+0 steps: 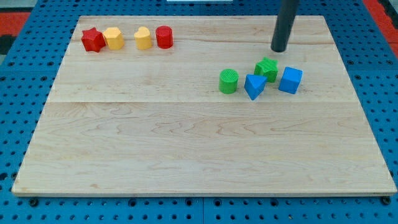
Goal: Place the green star and blue triangle together
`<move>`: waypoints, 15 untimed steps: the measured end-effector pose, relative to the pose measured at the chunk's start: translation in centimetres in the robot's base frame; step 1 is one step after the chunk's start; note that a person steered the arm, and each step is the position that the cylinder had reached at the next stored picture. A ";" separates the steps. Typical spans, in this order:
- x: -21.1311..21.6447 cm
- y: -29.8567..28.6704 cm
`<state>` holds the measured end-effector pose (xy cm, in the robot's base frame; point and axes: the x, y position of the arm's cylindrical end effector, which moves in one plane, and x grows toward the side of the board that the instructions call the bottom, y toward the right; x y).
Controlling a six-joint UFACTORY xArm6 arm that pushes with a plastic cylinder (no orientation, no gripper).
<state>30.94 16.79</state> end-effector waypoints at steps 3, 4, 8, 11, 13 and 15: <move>5.4 -3.7; 5.0 -3.7; 10.3 -21.0; 14.1 -11.8; 12.3 -8.2; 11.1 -8.9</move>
